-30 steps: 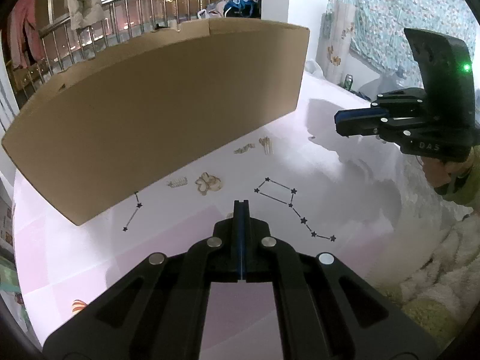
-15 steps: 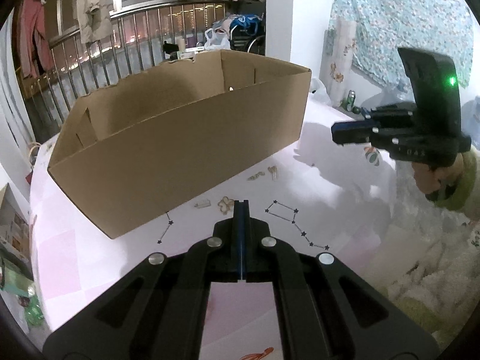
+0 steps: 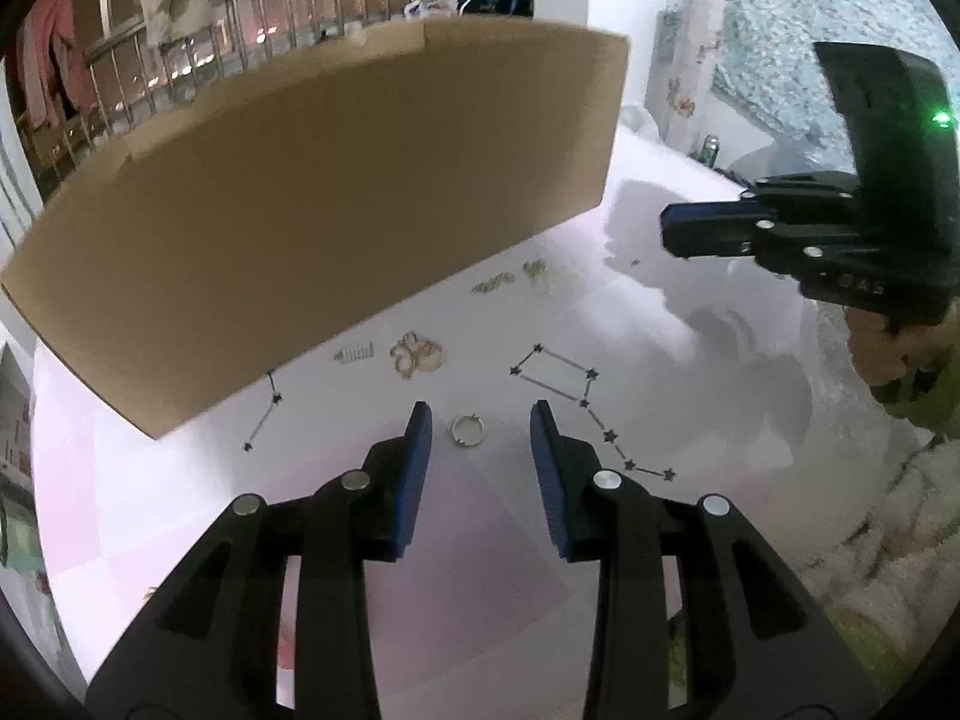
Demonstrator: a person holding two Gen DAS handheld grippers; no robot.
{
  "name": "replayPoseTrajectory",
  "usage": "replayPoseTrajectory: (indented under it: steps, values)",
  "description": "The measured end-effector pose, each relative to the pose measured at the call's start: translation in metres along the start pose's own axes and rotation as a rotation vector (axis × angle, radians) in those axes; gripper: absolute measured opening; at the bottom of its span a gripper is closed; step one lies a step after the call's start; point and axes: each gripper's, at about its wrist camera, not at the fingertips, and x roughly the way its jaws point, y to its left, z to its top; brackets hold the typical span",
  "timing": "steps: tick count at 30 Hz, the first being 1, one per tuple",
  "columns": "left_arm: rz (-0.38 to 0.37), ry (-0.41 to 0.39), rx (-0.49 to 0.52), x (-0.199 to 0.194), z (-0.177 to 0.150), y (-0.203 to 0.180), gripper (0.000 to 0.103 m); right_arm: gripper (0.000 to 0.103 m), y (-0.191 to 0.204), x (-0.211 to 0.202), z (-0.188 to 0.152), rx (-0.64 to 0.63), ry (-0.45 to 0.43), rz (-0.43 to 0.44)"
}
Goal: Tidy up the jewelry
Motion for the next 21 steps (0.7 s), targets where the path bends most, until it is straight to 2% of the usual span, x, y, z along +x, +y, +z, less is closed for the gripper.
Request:
replayPoseTrajectory:
  steps: [4,11,13,21]
  values:
    - [0.015,0.001,-0.01,0.0029,-0.0011,0.0007,0.01,0.008,-0.002,0.0011,-0.0011,0.01,0.001,0.005]
    - [0.027,0.004,0.013,0.002,0.0004,-0.0033,0.009,0.008,-0.005,0.0013,-0.0019,0.017,-0.001,0.008]
    - [0.018,0.001,0.012,0.0004,0.0021,-0.002,0.0,0.008,-0.0054,0.0011,-0.0015,0.018,-0.002,0.008]
    - [0.023,-0.004,0.017,-0.0011,0.0007,-0.0031,0.0,0.008,-0.0048,-0.0026,-0.0003,0.013,-0.009,0.001]
